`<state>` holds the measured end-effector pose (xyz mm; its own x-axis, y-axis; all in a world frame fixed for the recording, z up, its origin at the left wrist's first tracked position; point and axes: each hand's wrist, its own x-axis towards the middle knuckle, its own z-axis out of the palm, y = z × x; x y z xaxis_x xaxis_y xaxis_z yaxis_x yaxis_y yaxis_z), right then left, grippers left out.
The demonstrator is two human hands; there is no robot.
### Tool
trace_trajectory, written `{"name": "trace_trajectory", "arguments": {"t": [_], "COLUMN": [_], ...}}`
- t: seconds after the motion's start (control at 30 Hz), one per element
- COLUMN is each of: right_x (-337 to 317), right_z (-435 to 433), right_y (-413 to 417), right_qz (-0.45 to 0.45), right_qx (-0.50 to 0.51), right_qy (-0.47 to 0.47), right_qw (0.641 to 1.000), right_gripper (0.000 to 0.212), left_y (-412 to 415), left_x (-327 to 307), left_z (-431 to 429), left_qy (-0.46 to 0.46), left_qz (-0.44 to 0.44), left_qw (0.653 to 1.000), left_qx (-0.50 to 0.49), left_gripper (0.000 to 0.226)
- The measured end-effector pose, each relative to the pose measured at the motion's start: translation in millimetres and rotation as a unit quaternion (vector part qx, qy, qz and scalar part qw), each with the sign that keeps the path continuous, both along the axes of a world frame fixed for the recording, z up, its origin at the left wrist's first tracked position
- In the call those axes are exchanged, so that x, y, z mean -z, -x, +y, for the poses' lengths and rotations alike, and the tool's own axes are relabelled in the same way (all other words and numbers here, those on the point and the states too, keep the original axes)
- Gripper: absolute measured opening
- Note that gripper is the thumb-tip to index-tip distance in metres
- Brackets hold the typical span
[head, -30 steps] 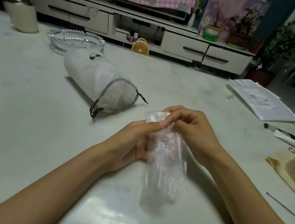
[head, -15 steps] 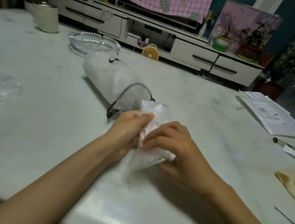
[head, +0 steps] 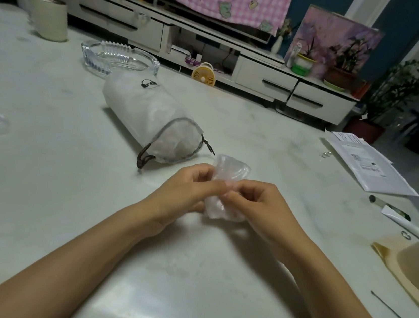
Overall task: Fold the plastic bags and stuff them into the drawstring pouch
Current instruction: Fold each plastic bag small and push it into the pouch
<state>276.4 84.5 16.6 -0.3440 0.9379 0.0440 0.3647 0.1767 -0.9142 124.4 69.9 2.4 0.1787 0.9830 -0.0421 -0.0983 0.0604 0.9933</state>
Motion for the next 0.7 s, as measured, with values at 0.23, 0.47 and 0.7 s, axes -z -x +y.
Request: {"name": "trace_trajectory", "arguments": {"t": [0.23,0.47,0.7], "right_x": [-0.2,-3.9,-3.3], "right_z": [3.8,5.2,4.4], "right_y": [-6.4,-1.8,-1.6], "right_qz": [0.020,0.212,0.139], "right_qx": [0.128,-0.001,-0.037], "right_qy": [-0.024,0.186,0.122], "right_qw": [0.991,0.959,0.982], "right_gripper": [0.032,0.030,0.039], "left_y": [-1.4,-2.2,-2.2], "left_x": [2.4,2.9,-1.1], "left_z": [4.0,1.1,-2.1], "left_qy": [-0.049,-0.036,0.039], "left_qz": [0.030,0.006,-0.036], "left_qw": [0.993,0.998,0.997], "left_qx": [-0.099,-0.054,-0.054], "left_gripper": [0.016,0.011,0.015]}}
